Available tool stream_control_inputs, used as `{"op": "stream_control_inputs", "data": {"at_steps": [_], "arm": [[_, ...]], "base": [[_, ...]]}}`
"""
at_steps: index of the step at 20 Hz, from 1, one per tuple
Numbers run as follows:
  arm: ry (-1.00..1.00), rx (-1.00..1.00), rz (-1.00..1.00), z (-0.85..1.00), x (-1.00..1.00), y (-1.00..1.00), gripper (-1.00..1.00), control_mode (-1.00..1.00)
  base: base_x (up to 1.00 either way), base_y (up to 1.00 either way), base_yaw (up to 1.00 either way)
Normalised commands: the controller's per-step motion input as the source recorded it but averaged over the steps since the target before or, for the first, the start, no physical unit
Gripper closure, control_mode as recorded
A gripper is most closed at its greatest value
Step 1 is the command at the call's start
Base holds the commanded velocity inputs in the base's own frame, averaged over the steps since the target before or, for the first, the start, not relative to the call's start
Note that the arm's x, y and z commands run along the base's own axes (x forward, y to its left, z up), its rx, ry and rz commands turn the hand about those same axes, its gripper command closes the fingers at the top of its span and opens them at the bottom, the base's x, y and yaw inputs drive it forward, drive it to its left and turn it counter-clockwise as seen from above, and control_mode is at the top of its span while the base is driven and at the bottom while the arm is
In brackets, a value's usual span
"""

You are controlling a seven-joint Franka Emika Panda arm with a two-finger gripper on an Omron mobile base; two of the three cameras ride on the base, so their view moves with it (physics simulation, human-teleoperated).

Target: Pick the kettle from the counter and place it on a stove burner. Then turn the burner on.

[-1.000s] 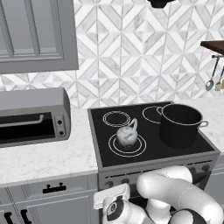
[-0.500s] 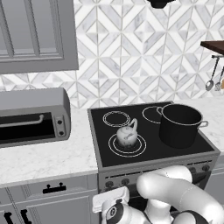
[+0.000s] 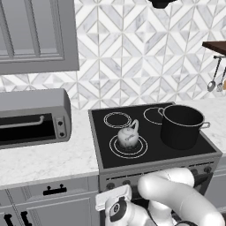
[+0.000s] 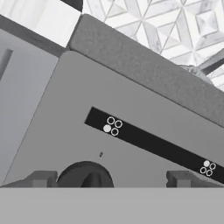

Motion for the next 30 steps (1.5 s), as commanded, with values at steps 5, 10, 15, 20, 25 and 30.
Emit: {"op": "stream_control_inputs", "data": {"at_steps": [5, 10, 15, 20, 25, 30], "arm": [[0.02, 0.00, 0.00, -0.21, 0.16, 0.04, -1.00, -1.00], [0.07, 0.00, 0.00, -0.35, 0.00, 0.05, -1.00, -1.00], [0.00, 0.00, 0.00, -0.08, 0.07, -0.04, -1.00, -1.00], [-0.01, 0.00, 0.00, -0.14, 0.19, -0.04, 1.00, -1.00], [0.00, 0.00, 0.00, -0.06, 0.11, -0.05, 1.00, -1.00], [0.00, 0.00, 0.04, -0.13, 0.03, -0.05, 1.00, -1.00]], "base": [[0.00, 0.00, 0.00], [0.00, 0.00, 0.00], [0.00, 0.00, 0.00], [0.00, 0.00, 0.00], [0.00, 0.00, 0.00], [0.00, 0.00, 0.00]]}}
